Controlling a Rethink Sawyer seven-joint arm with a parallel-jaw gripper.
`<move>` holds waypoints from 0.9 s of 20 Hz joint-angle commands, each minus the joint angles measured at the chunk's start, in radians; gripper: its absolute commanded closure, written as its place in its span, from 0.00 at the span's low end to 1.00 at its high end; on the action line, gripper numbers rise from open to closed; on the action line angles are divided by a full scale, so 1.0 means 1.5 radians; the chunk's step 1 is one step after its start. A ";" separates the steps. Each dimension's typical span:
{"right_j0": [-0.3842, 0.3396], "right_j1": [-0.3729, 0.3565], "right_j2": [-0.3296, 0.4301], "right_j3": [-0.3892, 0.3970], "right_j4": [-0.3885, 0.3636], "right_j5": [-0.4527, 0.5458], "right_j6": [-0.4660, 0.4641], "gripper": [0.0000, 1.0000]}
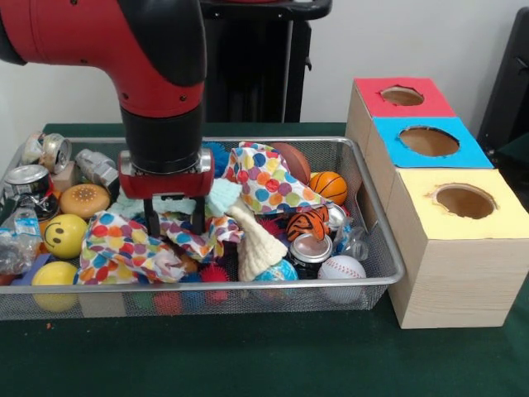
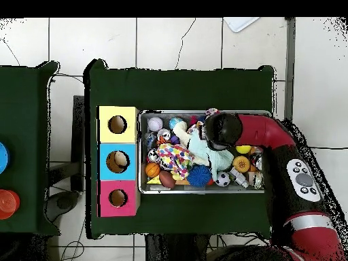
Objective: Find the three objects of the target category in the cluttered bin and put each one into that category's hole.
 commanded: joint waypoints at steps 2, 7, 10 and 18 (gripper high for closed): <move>0.024 -0.004 -0.006 -0.040 -0.057 0.021 -0.061 0.00; 0.029 -0.015 -0.009 -0.038 -0.060 0.018 -0.049 0.00; 0.034 -0.014 -0.012 -0.048 -0.071 0.012 -0.048 0.00; 0.041 -0.034 -0.038 -0.027 -0.119 -0.039 -0.029 0.00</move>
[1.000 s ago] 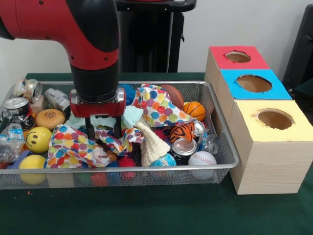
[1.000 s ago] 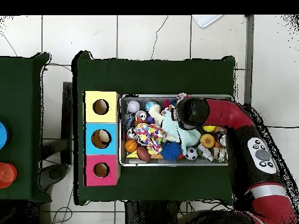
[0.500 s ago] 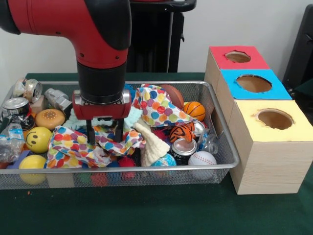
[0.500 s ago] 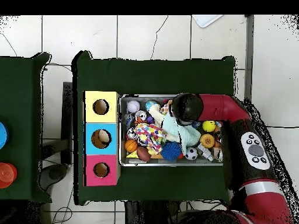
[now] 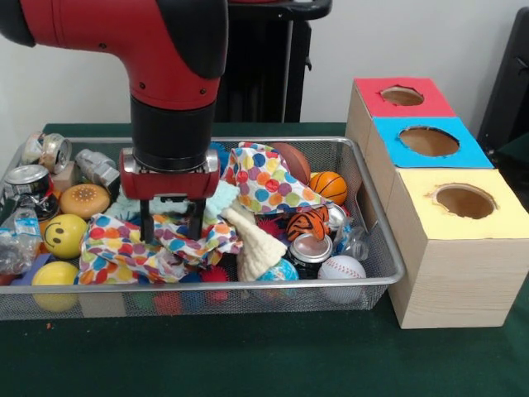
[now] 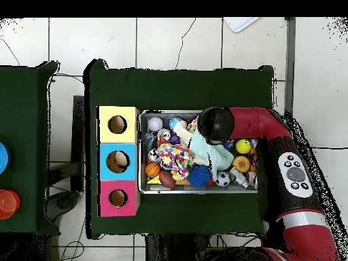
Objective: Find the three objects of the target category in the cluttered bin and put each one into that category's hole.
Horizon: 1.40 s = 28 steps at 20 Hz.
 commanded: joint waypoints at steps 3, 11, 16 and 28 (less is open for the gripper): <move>0.007 -0.007 -0.037 -0.002 -0.072 -0.036 -0.020 0.00; -0.027 0.033 -0.016 -0.003 -0.056 -0.035 -0.038 0.00; -0.056 0.074 0.017 -0.013 0.001 0.016 -0.048 0.00; -0.091 0.159 0.031 -0.030 0.042 0.018 -0.077 0.00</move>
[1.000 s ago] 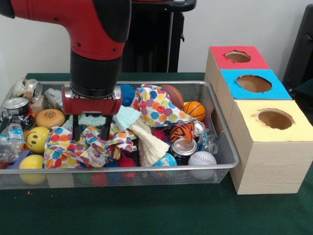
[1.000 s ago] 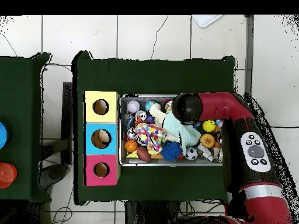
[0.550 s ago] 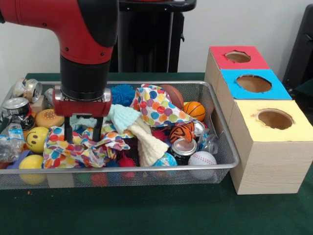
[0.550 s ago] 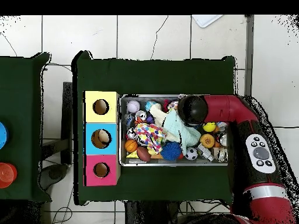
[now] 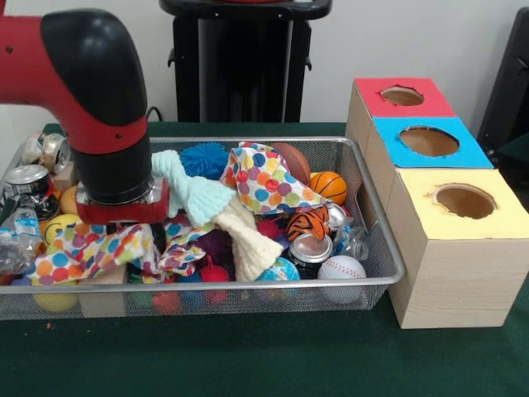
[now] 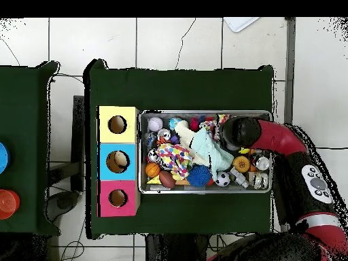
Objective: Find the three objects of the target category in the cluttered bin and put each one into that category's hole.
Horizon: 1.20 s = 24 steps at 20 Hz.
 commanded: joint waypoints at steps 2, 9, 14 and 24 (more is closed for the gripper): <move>0.019 0.067 0.009 -0.024 -0.039 0.025 -0.078 0.00; 0.051 0.056 -0.021 -0.037 -0.080 0.016 -0.078 1.00; 0.069 0.043 -0.033 -0.044 -0.084 0.034 -0.063 1.00; 0.129 -0.109 -0.071 -0.003 -0.056 0.167 -0.045 1.00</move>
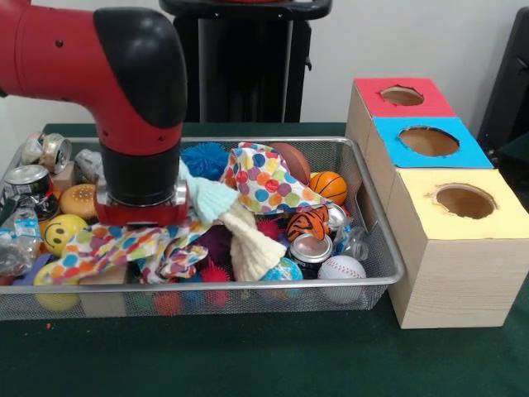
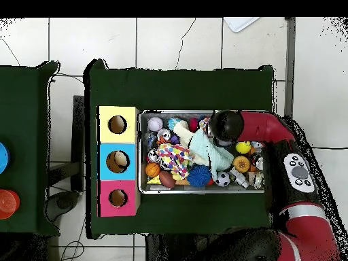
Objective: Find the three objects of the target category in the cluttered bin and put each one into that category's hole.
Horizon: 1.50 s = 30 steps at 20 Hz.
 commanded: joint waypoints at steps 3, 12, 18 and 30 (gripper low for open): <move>0.066 -0.149 -0.042 0.040 0.016 0.231 -0.044 1.00; 0.083 -0.167 -0.037 0.046 0.027 0.253 -0.006 1.00; 0.066 -0.159 -0.016 0.094 0.058 0.174 0.028 1.00; 0.080 -0.212 -0.025 0.179 0.140 0.107 0.070 1.00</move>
